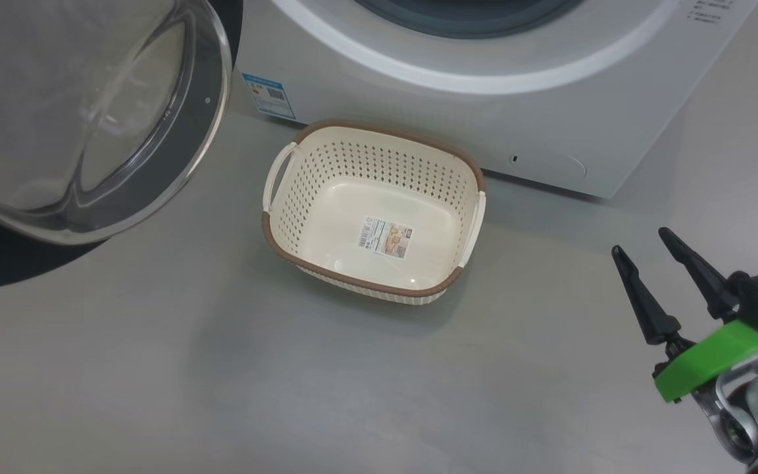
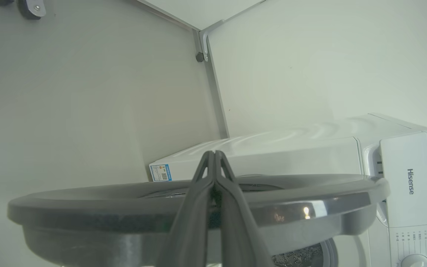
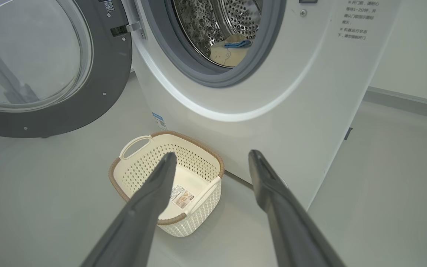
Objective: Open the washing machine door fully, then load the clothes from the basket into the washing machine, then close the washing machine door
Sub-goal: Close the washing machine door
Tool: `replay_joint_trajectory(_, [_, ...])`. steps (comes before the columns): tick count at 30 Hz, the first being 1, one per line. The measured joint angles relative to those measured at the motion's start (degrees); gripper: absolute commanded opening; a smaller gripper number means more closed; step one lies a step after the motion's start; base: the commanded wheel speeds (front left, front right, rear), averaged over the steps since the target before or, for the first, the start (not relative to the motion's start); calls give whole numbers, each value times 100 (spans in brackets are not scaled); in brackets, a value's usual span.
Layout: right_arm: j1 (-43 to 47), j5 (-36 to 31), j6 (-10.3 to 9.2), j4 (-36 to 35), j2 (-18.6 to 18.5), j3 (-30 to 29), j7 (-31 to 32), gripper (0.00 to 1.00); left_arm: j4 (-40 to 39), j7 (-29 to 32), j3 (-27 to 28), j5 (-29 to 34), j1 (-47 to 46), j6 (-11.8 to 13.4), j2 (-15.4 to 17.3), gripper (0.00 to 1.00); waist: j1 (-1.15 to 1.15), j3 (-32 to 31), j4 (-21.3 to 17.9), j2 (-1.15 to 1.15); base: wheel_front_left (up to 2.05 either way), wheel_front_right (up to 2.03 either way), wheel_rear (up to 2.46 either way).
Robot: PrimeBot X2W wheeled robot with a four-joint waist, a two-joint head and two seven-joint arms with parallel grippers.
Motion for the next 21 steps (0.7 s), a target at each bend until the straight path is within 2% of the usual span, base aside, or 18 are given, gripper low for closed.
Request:
replay_joint_trajectory(7, [7,1,0,33,70,3,0,100,-509,370,-44,-162,182,-37,-230,0,0,-164,32,0,0,0,0])
replay_joint_trajectory(21, [260,1,0,101,280,-73,0,100,-1735,1182,-223,-556,1221,-37,-747,0,0,-539,104,0,0,0,0])
